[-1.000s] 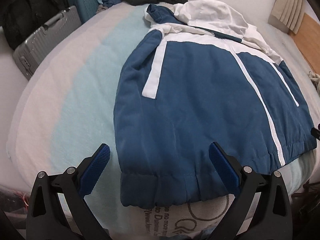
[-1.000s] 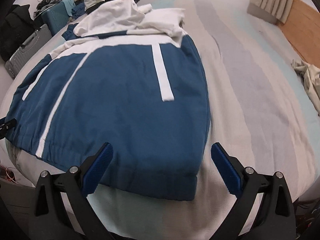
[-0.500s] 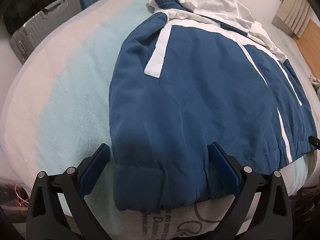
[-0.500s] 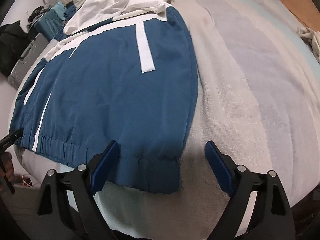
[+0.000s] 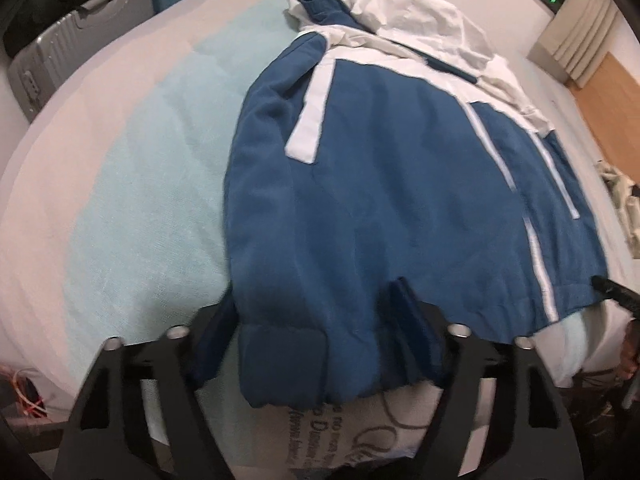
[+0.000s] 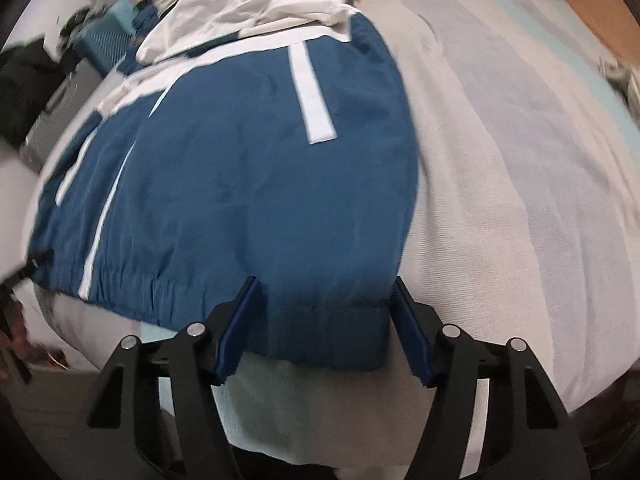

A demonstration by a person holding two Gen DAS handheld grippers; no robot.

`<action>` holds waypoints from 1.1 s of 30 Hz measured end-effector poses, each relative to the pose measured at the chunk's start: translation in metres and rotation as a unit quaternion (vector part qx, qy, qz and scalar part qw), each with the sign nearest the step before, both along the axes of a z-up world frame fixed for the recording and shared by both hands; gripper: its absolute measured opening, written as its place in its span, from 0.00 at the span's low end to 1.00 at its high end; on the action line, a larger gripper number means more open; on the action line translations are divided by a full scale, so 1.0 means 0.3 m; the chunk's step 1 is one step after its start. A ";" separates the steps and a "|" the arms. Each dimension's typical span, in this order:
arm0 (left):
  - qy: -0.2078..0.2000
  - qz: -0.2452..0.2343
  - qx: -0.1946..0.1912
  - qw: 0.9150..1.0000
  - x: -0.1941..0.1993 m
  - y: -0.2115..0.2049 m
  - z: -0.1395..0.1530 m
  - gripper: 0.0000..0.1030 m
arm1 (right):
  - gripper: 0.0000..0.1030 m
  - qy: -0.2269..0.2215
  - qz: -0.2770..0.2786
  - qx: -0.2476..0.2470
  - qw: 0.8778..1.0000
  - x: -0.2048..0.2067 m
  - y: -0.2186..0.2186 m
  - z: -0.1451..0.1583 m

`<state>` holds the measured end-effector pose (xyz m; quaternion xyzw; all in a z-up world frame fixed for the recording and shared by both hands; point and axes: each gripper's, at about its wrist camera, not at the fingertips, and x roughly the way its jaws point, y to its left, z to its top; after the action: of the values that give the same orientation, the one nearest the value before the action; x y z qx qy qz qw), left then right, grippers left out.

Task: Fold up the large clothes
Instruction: 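Close both tools on the blue elastic hem of the jacket, then lift the hem with both tools and fold it over toward the hood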

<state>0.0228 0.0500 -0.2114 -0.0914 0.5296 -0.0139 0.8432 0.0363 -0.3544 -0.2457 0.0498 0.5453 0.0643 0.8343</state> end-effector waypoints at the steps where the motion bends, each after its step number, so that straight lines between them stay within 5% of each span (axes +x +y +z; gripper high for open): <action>1: 0.000 -0.001 -0.005 1.000 0.002 0.003 0.002 0.57 | 0.57 -0.002 0.000 -0.003 1.000 -0.004 0.009 0.001; 7: 0.006 -0.010 -0.003 1.000 0.004 0.021 0.001 0.34 | 0.55 0.008 -0.012 -0.011 1.000 -0.002 0.021 -0.039; 12: 0.011 -0.049 0.055 0.997 0.001 -0.045 0.007 0.17 | 0.26 0.009 0.010 -0.017 1.000 -0.004 0.051 -0.029; 33: 0.059 -0.023 0.060 0.996 0.045 -0.042 0.178 0.08 | 0.18 0.065 -0.013 -0.032 0.997 0.060 0.068 0.158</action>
<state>0.0363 0.0375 -0.1579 -0.0291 0.5805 0.0036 0.8137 0.0543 -0.3340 -0.1984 0.0345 0.5991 0.0325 0.7993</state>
